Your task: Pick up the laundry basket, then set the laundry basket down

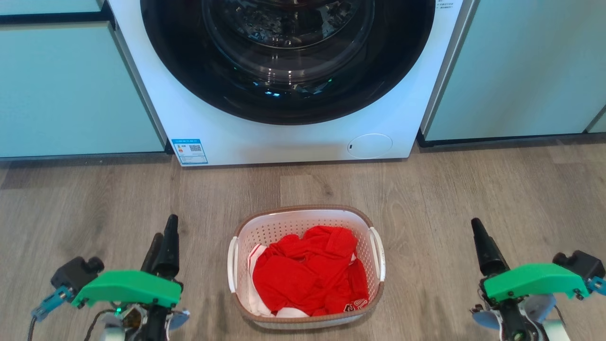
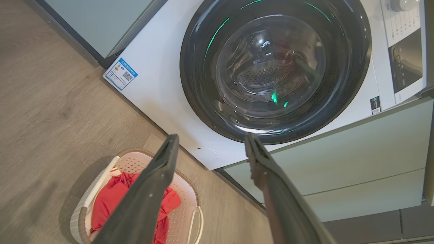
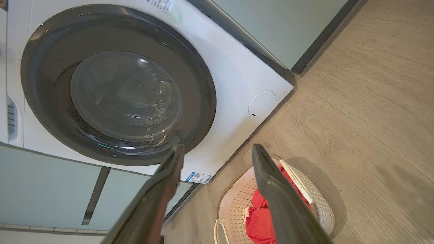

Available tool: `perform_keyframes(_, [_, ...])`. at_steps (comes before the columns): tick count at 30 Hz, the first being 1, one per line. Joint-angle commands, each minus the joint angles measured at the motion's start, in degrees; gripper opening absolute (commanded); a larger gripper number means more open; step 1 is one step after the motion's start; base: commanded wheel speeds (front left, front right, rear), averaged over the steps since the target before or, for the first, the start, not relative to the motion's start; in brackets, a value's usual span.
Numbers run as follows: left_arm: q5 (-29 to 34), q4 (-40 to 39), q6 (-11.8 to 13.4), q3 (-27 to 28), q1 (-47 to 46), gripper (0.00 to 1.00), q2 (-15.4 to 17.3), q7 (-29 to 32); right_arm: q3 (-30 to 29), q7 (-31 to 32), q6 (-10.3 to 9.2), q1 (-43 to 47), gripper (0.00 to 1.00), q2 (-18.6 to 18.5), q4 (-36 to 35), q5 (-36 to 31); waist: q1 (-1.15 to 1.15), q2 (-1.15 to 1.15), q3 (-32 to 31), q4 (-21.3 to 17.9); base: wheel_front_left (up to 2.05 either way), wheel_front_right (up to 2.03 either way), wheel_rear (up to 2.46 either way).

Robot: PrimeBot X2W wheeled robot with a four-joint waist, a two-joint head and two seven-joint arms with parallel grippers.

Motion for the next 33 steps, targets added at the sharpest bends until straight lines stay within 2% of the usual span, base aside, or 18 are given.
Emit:
perform_keyframes(1, [3.23,-2.69,0.38,0.11,-2.21,1.00,0.76,-1.06,1.29,-0.94,0.17,-2.91,1.00,-0.50,-2.80,-2.83,-0.01,0.00,-0.01,0.01,0.00,0.00,0.00])
perform_keyframes(33, [27.28,-5.43,7.62,-7.49,-0.02,1.00,4.47,-6.27,6.37,-6.13,0.27,-1.90,1.00,-0.71,-5.61,-25.29,-0.01,0.00,-0.47,0.01,0.00,0.00,0.00])
